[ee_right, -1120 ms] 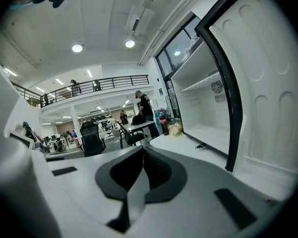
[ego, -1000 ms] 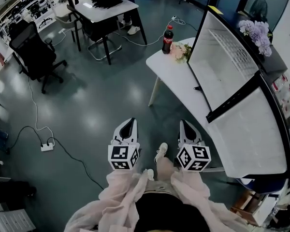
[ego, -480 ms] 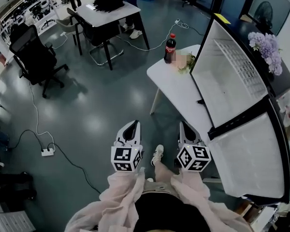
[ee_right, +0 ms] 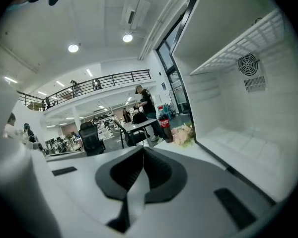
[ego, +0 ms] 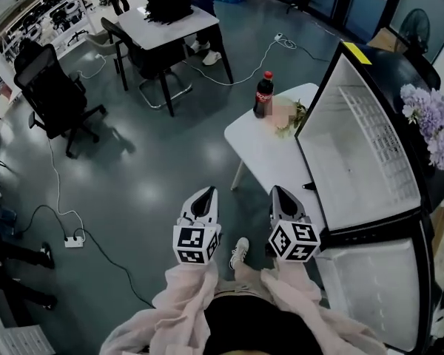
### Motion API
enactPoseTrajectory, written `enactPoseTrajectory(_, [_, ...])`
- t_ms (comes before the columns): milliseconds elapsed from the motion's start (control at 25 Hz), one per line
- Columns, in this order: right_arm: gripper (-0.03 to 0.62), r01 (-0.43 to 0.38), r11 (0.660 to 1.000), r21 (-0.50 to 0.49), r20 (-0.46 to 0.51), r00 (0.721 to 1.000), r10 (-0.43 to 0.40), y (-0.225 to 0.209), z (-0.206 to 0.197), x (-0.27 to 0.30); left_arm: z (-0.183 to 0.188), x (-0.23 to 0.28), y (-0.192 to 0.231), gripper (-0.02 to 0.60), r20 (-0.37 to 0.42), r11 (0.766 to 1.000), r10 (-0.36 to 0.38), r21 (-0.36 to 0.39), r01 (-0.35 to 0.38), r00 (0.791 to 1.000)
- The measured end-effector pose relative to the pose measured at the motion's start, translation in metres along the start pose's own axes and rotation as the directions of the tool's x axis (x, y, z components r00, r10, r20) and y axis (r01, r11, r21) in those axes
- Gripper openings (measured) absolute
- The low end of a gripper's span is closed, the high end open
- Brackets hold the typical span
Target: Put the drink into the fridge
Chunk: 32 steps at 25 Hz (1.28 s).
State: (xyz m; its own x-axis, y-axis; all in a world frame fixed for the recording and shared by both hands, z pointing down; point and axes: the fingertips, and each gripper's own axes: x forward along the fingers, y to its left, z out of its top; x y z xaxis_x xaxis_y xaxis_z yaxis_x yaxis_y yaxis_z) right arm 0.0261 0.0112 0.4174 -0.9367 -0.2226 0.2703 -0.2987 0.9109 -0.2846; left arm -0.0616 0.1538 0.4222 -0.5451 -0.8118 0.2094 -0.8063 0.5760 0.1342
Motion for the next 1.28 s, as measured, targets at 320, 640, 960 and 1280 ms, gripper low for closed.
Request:
enactPoseTrajectory(320, [0.012,0.005,1.0,-0.02,-0.001,1.0,-0.005,-0.035,0.028,0.063,0.014,0.077,0.017,0.011,0.011,1.0,0.009,-0.016,-0.009,1.0])
enactPoseTrajectory(640, [0.012,-0.007,1.0,-0.014,-0.007,1.0,0.007,-0.058,0.034,0.1,0.015,0.118,0.019,0.011,0.003,1.0,0.014,-0.009,-0.014,1.0])
enactPoseTrajectory(960, [0.012,-0.004,1.0,-0.015,0.014,1.0,0.004,-0.073,0.043,0.109,0.012,0.139,0.008,0.011,-0.003,1.0,0.0,0.003,0.0,1.0])
enactPoseTrajectory(1280, [0.012,0.007,1.0,-0.009,0.007,1.0,-0.007,-0.078,0.039,0.102,0.01,0.139,0.002,0.011,-0.019,1.0,-0.009,0.009,0.009,1.0])
